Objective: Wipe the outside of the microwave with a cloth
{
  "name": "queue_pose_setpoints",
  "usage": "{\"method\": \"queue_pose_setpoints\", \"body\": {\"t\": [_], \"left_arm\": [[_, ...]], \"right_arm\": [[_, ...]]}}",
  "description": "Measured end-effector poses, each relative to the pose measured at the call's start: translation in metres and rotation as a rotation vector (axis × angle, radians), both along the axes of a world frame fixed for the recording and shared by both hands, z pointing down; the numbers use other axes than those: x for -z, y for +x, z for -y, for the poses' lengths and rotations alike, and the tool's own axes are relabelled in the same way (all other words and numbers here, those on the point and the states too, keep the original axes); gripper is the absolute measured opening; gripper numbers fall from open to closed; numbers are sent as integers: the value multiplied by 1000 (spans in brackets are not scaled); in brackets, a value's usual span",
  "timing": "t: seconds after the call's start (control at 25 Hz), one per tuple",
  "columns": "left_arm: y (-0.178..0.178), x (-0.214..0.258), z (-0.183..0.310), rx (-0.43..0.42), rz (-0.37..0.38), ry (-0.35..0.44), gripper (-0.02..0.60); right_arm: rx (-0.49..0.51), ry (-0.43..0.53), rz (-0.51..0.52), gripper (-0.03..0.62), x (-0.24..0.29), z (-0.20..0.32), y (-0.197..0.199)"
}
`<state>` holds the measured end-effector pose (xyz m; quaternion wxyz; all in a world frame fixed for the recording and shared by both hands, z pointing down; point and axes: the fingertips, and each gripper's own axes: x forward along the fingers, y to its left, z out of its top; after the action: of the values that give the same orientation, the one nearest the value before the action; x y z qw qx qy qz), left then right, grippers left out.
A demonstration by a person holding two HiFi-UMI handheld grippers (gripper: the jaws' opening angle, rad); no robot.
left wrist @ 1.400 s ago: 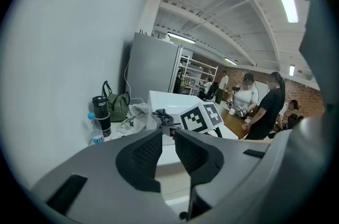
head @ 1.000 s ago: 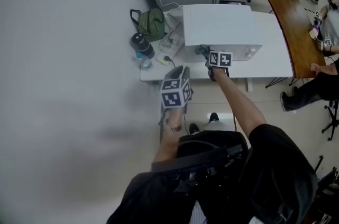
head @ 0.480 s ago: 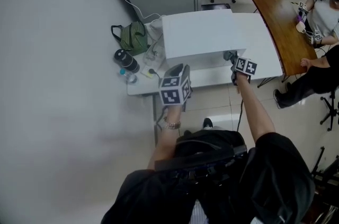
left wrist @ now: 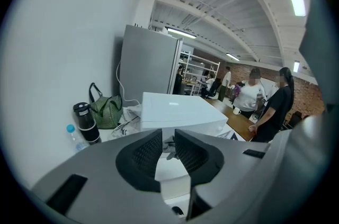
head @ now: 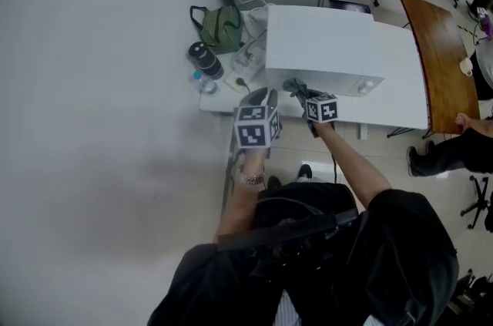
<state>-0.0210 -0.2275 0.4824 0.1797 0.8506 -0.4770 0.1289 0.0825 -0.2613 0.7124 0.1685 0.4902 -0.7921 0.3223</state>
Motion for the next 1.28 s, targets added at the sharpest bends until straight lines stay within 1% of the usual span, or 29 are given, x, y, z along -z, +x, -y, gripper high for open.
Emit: {"method": "queue_pose_setpoints", "body": {"t": [0.08, 0.2, 0.28, 0.36, 0.52, 0.64, 0.84, 0.96, 1.04, 1.12, 1.16, 1.2, 1.28], "left_arm": [[-18, -8, -5, 46, 16, -28, 77], [-46, -16, -13, 119, 30, -55, 77], [-63, -16, -18, 161, 37, -60, 77], [-73, -14, -22, 188, 41, -61, 77], [-75, -18, -27, 199, 43, -67, 77], [-59, -21, -25, 164, 41, -71, 77], [-18, -19, -18, 68, 32, -59, 77], [3, -20, -20, 21, 35, -57, 77], [15, -22, -22, -8, 50, -48, 77], [22, -24, -23, -25, 55, -45, 77], [23, -25, -23, -29, 52, -47, 77], [23, -26, -24, -27, 48, -50, 77], [18, -24, -27, -11, 45, -50, 76]], "right_arm": [[49, -27, -9, 32, -10, 12, -40], [85, -58, -63, 32, -25, 32, -74], [93, -70, -103, 32, -31, 41, -82], [69, -87, -131, 32, -37, 47, -72], [-45, -126, -90, 32, -41, 46, -20], [-113, -154, -80, 32, -46, 35, 30], [-270, -200, -133, 31, -49, 7, 145], [-394, -197, -164, 31, -41, -11, 216], [-462, -183, -175, 31, -34, -20, 252], [-501, -167, -186, 31, -30, -25, 268], [-503, -159, -187, 31, -29, -27, 268], [-492, -152, -184, 31, -29, -28, 261], [-440, -144, -167, 31, -33, -27, 230]]}}
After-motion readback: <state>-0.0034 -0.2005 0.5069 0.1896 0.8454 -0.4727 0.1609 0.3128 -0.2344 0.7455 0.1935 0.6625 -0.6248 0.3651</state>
